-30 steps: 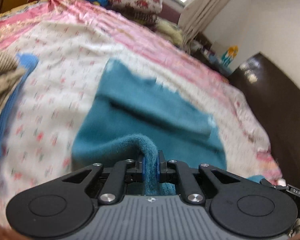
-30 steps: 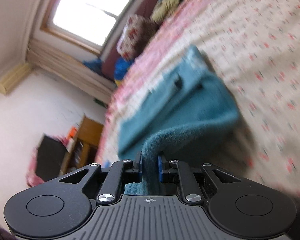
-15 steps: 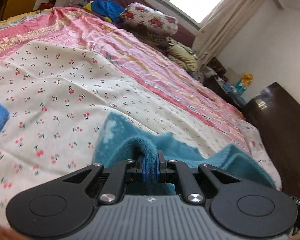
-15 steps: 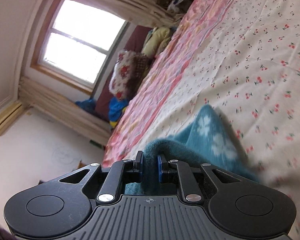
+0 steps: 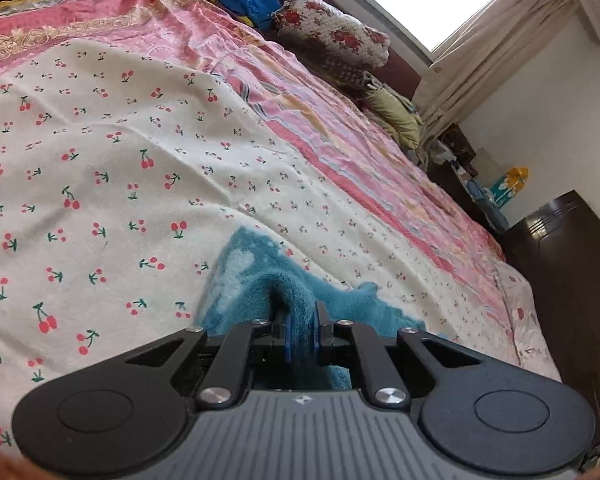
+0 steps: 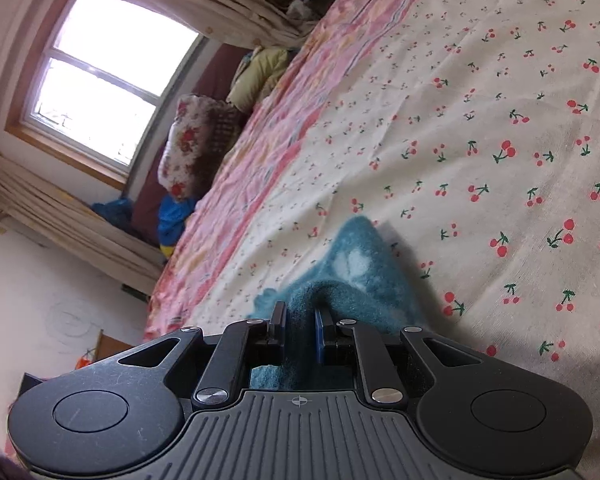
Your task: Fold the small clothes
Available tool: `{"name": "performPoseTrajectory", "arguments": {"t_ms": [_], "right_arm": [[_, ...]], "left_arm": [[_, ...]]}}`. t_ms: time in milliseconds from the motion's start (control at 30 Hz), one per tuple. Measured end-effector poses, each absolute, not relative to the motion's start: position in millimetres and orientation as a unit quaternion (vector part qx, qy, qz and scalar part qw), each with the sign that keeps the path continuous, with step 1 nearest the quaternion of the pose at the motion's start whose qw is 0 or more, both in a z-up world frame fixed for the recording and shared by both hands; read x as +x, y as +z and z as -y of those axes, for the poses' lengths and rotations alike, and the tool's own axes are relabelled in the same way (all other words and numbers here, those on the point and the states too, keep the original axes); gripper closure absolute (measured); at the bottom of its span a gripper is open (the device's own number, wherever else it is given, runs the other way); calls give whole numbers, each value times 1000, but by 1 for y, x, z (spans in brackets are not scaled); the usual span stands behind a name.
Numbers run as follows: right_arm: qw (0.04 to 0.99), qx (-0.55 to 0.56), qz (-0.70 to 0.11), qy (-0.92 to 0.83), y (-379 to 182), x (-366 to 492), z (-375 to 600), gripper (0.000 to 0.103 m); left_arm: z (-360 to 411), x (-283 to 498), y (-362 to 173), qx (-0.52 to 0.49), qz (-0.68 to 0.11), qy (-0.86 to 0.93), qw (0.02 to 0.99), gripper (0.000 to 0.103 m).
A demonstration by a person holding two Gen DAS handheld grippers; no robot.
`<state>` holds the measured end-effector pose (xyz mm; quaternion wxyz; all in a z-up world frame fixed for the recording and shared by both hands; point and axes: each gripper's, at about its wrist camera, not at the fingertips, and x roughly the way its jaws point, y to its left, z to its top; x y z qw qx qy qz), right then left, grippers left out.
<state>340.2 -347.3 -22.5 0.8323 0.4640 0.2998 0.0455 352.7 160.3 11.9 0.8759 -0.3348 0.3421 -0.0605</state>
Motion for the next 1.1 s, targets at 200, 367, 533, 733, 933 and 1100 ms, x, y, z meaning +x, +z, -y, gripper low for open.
{"name": "performPoseTrajectory", "arguments": {"t_ms": [200,367,533,733,933,1100], "right_arm": [[817,484,-309,46,-27,344,351,85],[817,487,-302,54,-22,342,354,77],[811,503,-291,64,-22,339,357,68],[830,486,-269,58,-10,337,362,59],[884,368,-286,31,-1,336,343,58],[920,242,-308,19,4,340,315,56]], "left_arm": [[-174,358,11,-402,-349,-55,845,83],[-166,355,21,-376,-344,-52,858,81],[-168,357,27,-390,-327,-53,859,70],[-172,350,41,-354,-293,-17,888,60],[-164,327,46,-299,-294,-11,908,57],[-133,301,38,-196,-306,-14,932,55]]}}
